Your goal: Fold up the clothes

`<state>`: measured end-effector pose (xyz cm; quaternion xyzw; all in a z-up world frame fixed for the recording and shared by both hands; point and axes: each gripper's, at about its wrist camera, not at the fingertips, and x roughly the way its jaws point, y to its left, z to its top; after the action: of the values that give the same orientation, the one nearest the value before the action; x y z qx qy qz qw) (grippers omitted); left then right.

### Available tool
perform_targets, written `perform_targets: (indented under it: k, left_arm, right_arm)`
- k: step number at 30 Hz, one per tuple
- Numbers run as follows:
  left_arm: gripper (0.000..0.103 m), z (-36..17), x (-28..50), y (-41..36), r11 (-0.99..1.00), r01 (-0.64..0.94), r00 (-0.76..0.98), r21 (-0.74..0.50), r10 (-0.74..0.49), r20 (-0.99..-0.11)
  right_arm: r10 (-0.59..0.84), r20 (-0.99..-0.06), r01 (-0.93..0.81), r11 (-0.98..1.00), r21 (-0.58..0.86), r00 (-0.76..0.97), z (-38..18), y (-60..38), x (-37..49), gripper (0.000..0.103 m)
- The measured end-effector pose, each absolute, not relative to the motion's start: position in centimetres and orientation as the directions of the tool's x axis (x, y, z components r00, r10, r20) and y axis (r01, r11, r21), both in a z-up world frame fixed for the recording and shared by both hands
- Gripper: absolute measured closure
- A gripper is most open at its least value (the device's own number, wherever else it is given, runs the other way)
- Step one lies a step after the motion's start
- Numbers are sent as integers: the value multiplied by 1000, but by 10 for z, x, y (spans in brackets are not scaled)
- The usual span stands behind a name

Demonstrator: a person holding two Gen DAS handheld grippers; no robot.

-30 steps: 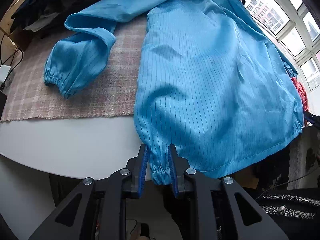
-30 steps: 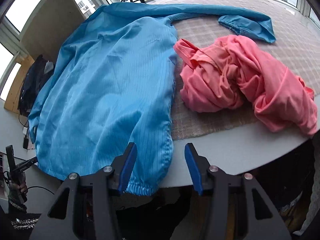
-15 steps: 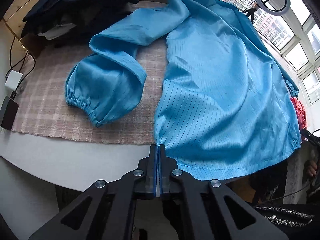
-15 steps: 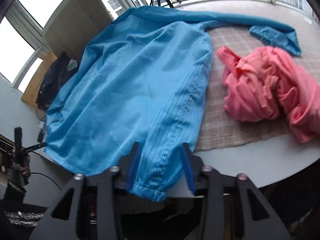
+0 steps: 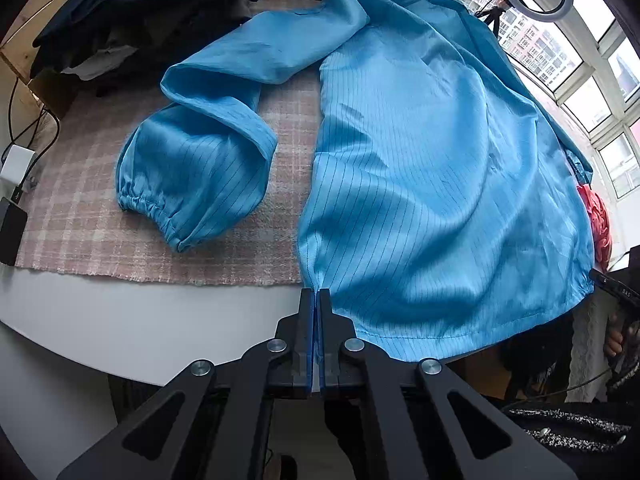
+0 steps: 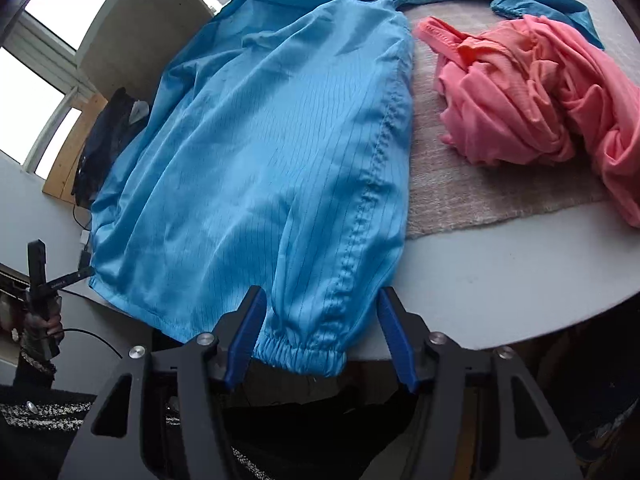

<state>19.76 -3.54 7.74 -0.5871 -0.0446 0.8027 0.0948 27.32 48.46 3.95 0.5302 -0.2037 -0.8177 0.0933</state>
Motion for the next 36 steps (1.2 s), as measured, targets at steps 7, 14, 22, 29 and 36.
perform_targets:
  k: [7, 14, 22, 29, 36]
  left_arm:
    - [103, 106, 206, -37, -959, -89, -324, -268, 283, -903]
    - [103, 119, 259, -4, -932, -195, -248, -305, 348, -904]
    - [103, 80, 285, -18, -915, -130, -77, -382, 393, -916]
    - [101, 64, 284, -26, -936, -177, -30, -305, 315, -949]
    - [103, 117, 228, -84, -970, -181, -227, -162, 202, -953]
  right_arm:
    - [-310, -810, -91, -910, 404, -498, 96, 505, 294, 99]
    - [-246, -789, -123, -919, 375, -563, 150, 525, 314, 100]
    - [-231, -868, -240, -901, 361, -440, 103, 536, 352, 100]
    - [-187, -947, -235, -939, 250, -263, 80, 512, 346, 98]
    - [-104, -892, -128, -976, 176, -439, 174, 510, 315, 91]
